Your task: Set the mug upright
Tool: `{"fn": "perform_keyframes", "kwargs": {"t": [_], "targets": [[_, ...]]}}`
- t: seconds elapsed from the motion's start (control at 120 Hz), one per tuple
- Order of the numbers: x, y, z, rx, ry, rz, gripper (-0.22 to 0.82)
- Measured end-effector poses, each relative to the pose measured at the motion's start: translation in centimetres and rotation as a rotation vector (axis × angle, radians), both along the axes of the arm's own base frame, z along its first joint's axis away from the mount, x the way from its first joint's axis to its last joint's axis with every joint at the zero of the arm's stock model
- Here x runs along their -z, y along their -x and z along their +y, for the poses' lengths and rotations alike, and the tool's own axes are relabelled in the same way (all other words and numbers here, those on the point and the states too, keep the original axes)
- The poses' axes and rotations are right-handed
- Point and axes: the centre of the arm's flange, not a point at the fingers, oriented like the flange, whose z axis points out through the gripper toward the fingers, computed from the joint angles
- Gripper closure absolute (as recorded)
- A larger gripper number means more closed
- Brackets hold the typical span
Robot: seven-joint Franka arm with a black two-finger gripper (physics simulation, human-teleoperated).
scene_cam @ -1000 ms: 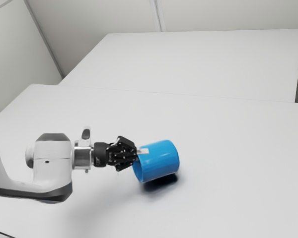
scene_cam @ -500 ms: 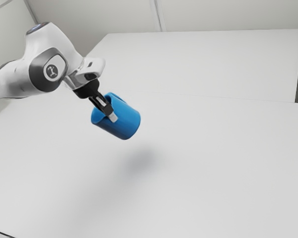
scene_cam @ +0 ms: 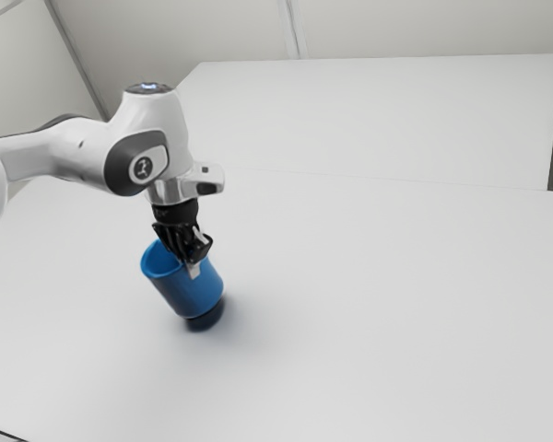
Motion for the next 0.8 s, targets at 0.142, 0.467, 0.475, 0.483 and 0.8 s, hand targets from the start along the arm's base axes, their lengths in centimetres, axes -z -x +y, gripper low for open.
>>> {"fn": "perform_keyframes", "kwargs": {"t": [0.142, 0.467, 0.475, 0.483, 0.8], "targets": [[1.3, 0.1, 0.2, -0.072, -0.034, 0.036, 0.79], [2.9, -0.2, 0.0, -0.186, -0.076, 0.063, 0.41], [2.9, -0.2, 0.0, -0.188, -0.076, 0.063, 0.39], [2.8, -0.2, 0.0, -0.190, -0.077, 0.062, 0.38], [-8.2, -2.6, -1.2, -0.252, -0.056, -0.095, 0.08]]}}
